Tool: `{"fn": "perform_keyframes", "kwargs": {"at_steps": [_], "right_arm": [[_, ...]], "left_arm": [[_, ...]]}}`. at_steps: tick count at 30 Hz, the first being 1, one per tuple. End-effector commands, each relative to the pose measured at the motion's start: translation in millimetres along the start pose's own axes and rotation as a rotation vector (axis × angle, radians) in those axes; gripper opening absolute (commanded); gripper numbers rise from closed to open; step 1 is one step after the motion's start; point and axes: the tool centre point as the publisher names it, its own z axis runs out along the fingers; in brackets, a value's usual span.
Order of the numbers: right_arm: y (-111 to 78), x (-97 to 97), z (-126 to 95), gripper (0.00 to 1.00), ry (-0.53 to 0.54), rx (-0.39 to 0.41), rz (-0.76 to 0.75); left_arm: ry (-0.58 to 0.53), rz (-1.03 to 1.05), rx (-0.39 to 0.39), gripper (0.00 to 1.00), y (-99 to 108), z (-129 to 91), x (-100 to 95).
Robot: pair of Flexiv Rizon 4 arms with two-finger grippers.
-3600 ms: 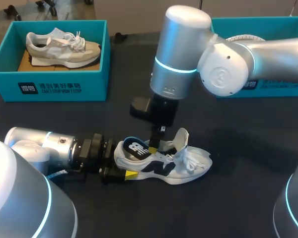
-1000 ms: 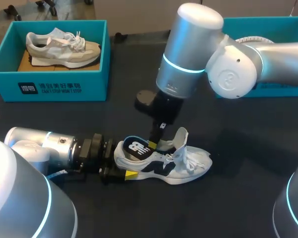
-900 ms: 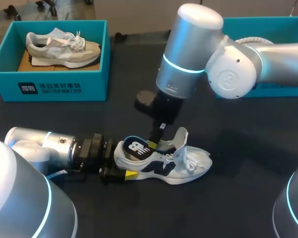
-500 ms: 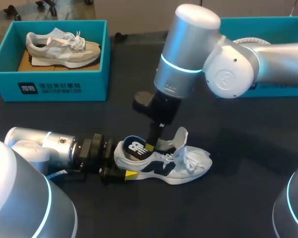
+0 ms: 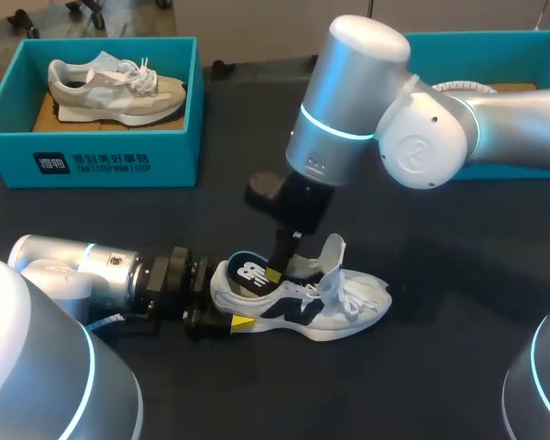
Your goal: Take the shoe out of the shoebox, open the shoe tongue, remove and reinsert the insole, then place the shoe into the shoebox
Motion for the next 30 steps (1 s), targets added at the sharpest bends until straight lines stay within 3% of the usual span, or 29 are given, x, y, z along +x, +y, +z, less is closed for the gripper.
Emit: {"fn": "perform_keyframes", "kwargs": {"at_steps": [1, 18, 30], "right_arm": [[4.1, -1.5, 9, 0.00, 0.024, 0.002, -0.030], [-3.8, 0.5, -11, 0.00, 0.081, -0.017, -0.287], [20.9, 5.5, -14, 0.00, 0.145, 0.123, -0.464]], "left_arm": [[-0.001, 0.000, 0.000, 0.00, 2, -1, 0.3], [-0.001, 0.000, 0.000, 0.00, 2, -1, 0.3], [-0.001, 0.000, 0.000, 0.00, 2, -1, 0.3]]}}
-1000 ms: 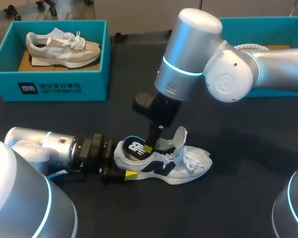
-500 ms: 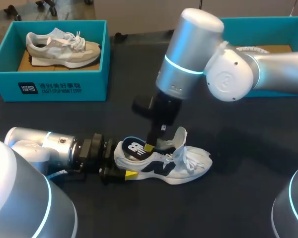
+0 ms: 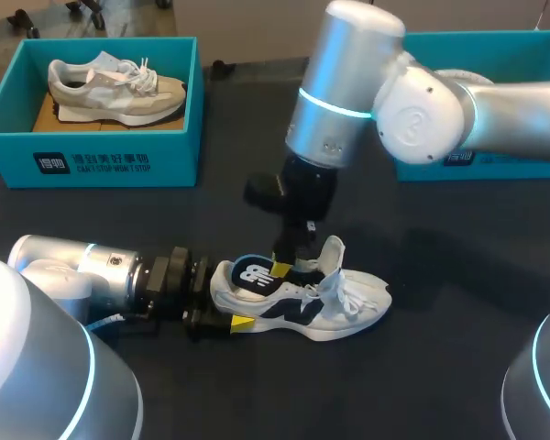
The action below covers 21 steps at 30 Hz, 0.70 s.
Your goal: Take the shoe out of the shoebox, open the shoe tongue, remove and reinsert the insole, then place the shoe into the shoebox
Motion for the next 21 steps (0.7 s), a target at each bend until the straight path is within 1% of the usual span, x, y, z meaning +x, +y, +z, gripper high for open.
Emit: {"fn": "perform_keyframes", "kwargs": {"at_steps": [1, 3, 4, 6, 10, 16, 21], "right_arm": [[20.1, -8.8, 0, 0.00, 0.032, 0.077, -0.025], [23.6, -9.2, 0, 0.00, 0.039, 0.081, -0.050], [26.5, -10.0, 0, 0.00, 0.051, 0.105, -0.059], [30.1, -11.3, 2, 0.00, 0.071, 0.113, -0.093], [36.1, -14.9, 6, 0.00, 0.120, 0.158, -0.118], [42.5, -15.3, 7, 0.00, 0.150, 0.173, -0.120], [48.6, -23.1, 13, 0.00, 0.206, 0.177, -0.142]], "left_arm": [[-0.002, 0.000, -0.001, 0.00, 2, -1, 0.2], [-0.002, 0.000, -0.001, 0.00, 2, -1, 0.2], [-0.002, 0.000, -0.001, 0.00, 2, -1, 0.2], [-0.002, 0.000, -0.001, 0.00, 2, -1, 0.2], [-0.002, 0.000, -0.001, 0.00, 2, -1, 0.2], [-0.002, 0.000, -0.001, 0.00, 2, -1, 0.2], [-0.002, 0.000, -0.001, 0.00, 2, -1, 0.2]]}}
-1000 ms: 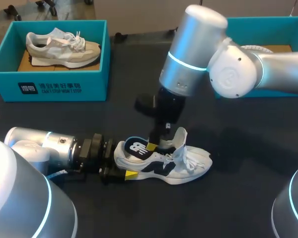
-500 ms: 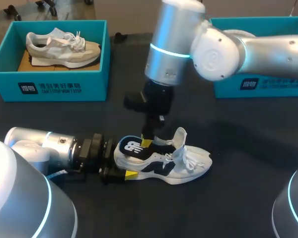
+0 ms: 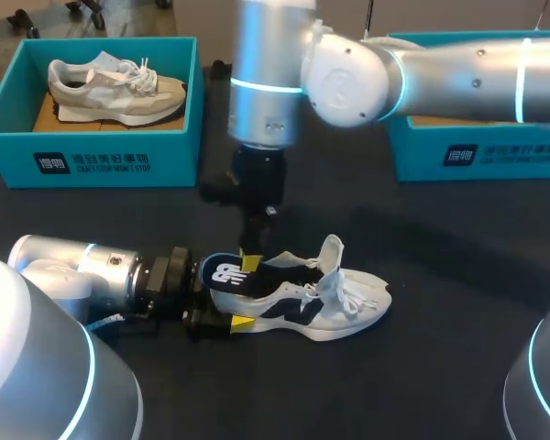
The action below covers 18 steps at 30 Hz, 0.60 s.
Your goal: Take the shoe out of the shoebox, open the shoe tongue, remove and reinsert the insole, then place the shoe into the shoebox
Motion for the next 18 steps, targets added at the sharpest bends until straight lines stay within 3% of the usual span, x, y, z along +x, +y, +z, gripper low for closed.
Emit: {"fn": "perform_keyframes", "kwargs": {"at_steps": [1, 12, 13, 14, 16, 18], "right_arm": [[7.3, -12.9, 4, 0.00, 0.073, 0.037, -0.010], [-2.6, -16.0, 5, 0.00, 0.159, 0.017, 0.062], [-2.9, -13.9, 4, 0.15, 0.161, 0.014, 0.060], [-2.9, -13.2, 3, 0.17, 0.162, 0.016, 0.062], [-2.7, -10.1, 1, 0.35, 0.162, 0.012, 0.064], [-3.4, -8.0, -2, 0.41, 0.162, 0.010, 0.068]], "left_arm": [[-0.002, 0.000, -0.001, 0.00, 2, 0, 0.2], [-0.002, 0.000, -0.001, 0.00, 2, 0, 0.2], [-0.002, 0.000, -0.001, 0.00, 2, 0, 0.2], [-0.002, 0.000, -0.001, 0.00, 2, 0, 0.2], [-0.002, 0.000, -0.001, 0.00, 2, 0, 0.2], [-0.002, 0.000, -0.001, 0.00, 2, 0, 0.2]]}}
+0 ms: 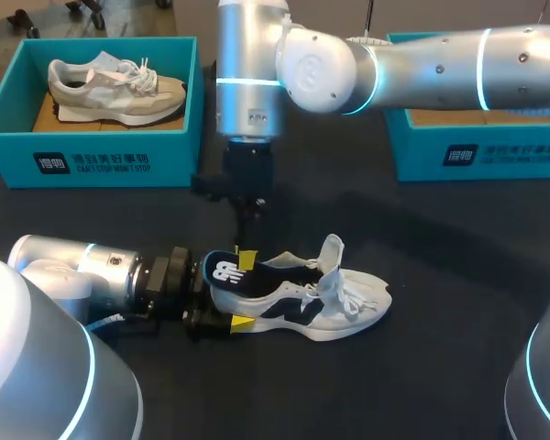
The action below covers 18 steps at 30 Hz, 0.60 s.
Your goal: Take the shoe out of the shoebox, open the shoe tongue, remove and reinsert the insole, then place the shoe into the shoebox
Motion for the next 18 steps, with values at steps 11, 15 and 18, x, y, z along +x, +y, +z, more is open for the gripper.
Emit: {"fn": "perform_keyframes", "kwargs": {"at_steps": [11, 15, 18], "right_arm": [[-17.4, 11.1, -8, 0.52, 0.027, -0.098, -0.002], [-18.1, 14.3, -6, 0.52, 0.034, -0.108, 0.019], [-18.6, 19.0, -6, 0.50, 0.008, -0.115, 0.054]], "left_arm": [[-0.002, 0.000, -0.001, 0.00, 2, -1, 0.2], [-0.002, 0.000, -0.001, 0.00, 2, -1, 0.2], [-0.002, 0.000, -0.001, 0.00, 2, -1, 0.2]]}}
